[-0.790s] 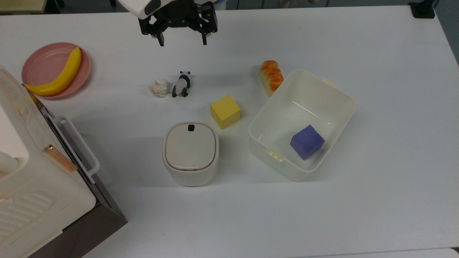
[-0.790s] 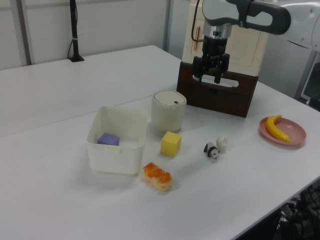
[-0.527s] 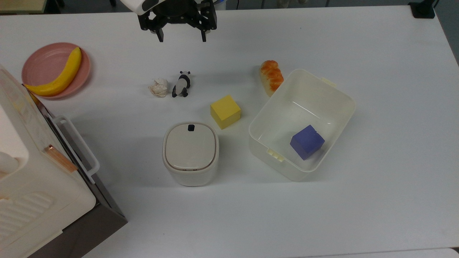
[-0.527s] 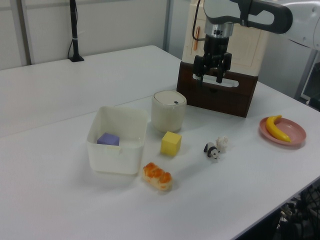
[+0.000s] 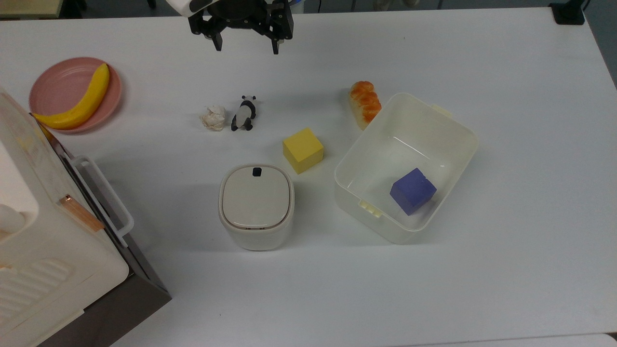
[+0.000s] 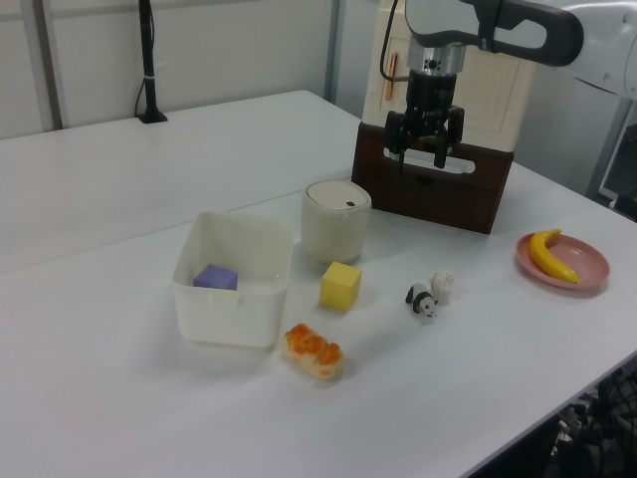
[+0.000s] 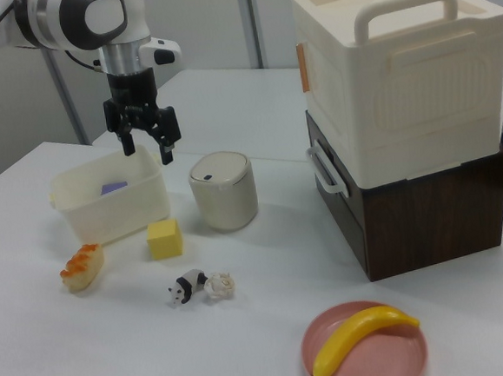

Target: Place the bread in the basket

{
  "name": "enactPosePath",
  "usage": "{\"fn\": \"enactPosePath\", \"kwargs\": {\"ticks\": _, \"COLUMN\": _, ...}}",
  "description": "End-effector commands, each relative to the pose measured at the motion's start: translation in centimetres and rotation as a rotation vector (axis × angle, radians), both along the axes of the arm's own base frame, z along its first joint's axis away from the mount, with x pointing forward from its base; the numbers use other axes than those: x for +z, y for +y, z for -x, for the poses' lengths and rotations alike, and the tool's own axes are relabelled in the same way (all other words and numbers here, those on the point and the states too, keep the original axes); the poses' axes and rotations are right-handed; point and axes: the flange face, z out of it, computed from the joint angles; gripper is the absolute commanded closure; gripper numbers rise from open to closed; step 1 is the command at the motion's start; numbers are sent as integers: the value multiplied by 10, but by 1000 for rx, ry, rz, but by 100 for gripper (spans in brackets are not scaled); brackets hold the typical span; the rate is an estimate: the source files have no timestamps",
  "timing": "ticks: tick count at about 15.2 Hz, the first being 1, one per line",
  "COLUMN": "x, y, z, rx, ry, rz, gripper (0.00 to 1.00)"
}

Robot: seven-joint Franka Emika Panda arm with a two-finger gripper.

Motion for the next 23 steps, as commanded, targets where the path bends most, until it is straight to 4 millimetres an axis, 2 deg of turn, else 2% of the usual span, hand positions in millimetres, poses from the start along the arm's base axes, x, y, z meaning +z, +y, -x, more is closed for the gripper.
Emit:
{"fn": "enactPosePath", "kwargs": {"ticks": 1, "x": 4, "y": 2, "z": 6, "rx": -21, "ry": 17, "rz": -8, "gripper": 0}}
{"fn": "enactPosePath", "kwargs": {"ticks": 4, "x": -3, "y": -1, "z": 3, "rx": -12, "ry": 26, "rz": -1, "gripper": 0}}
{"fn": "enactPosePath", "kwargs": {"ticks": 10, "x": -12, "y": 16, "z": -1, "rx": 22, "ry": 40, "rz": 57, "gripper": 0}}
{"fn": "enactPosePath", "kwargs": {"ticks": 11, "x": -10, "y": 38, "z": 1, "rx": 57, "ry": 35, "rz": 69, "gripper": 0}}
{"fn": "enactPosePath", "kwargs": {"ticks": 12, "x": -10, "y": 45, "z": 1, "rx": 65, "ry": 36, "rz": 69, "gripper": 0}}
{"fn": "enactPosePath", "kwargs": {"ticks": 15, "x": -16, "y": 41, "z": 0, "rx": 73, "ry": 46, "rz": 66, "gripper": 0}}
{"fn": "enactPosePath", "kwargs": {"ticks": 19, "x": -8, "y": 39, "z": -4, "rx": 105, "ry": 0, "rz": 64, "gripper": 0}}
{"fn": "enactPosePath", "kwargs": {"ticks": 23, "x": -11, "y": 34, "z": -6, "rx": 96, "ry": -7, "rz": 61, "gripper": 0}}
